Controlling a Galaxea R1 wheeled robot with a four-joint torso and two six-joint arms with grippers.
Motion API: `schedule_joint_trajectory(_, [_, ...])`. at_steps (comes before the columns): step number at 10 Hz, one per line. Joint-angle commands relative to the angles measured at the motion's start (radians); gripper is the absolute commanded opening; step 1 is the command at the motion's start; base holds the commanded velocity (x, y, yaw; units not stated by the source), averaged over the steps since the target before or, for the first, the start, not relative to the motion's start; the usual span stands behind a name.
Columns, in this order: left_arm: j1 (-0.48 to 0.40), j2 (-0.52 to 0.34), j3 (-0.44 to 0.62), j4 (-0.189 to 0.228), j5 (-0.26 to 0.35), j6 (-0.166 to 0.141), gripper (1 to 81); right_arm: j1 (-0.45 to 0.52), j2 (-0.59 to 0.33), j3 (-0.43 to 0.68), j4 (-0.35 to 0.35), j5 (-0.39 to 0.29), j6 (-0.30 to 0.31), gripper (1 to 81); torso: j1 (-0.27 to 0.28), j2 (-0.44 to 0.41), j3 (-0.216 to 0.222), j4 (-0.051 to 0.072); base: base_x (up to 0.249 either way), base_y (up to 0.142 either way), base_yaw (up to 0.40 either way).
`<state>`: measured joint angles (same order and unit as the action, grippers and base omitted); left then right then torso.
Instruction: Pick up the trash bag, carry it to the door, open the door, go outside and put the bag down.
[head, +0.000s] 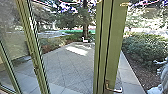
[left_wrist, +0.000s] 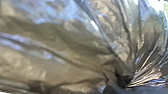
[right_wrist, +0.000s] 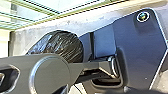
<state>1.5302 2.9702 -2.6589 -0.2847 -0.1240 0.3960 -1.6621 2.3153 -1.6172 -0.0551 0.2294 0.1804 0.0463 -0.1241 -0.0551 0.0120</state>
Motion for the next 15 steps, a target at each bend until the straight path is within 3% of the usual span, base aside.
schedule_joint_trajectory(1, [-0.058,-0.002,0.001,-0.002,0.050,0.004,1.0,0.057,-0.122,0.149,-0.006,-0.036,-0.001,81.1,0.000,0.000,0.000,0.000,0.000,0.000,0.000])
schedule_joint_trajectory(5, [-0.058,0.000,0.001,-0.001,0.050,0.004,1.0,0.100,-0.284,0.358,-0.008,-0.035,-0.001,81.1,0.000,0.000,0.000,0.000,0.000,0.000,0.000])
schedule_joint_trajectory(10, [-0.058,0.001,0.001,-0.002,0.050,0.004,1.0,0.175,-0.443,0.520,-0.003,-0.035,-0.001,81.1,0.000,0.000,0.000,0.000,0.000,0.000,0.000])
schedule_joint_trajectory(15, [-0.058,0.003,0.001,-0.002,0.050,0.003,1.0,0.330,-0.592,0.672,0.092,-0.048,0.001,81.1,0.000,0.000,0.000,0.000,0.000,0.000,0.000])
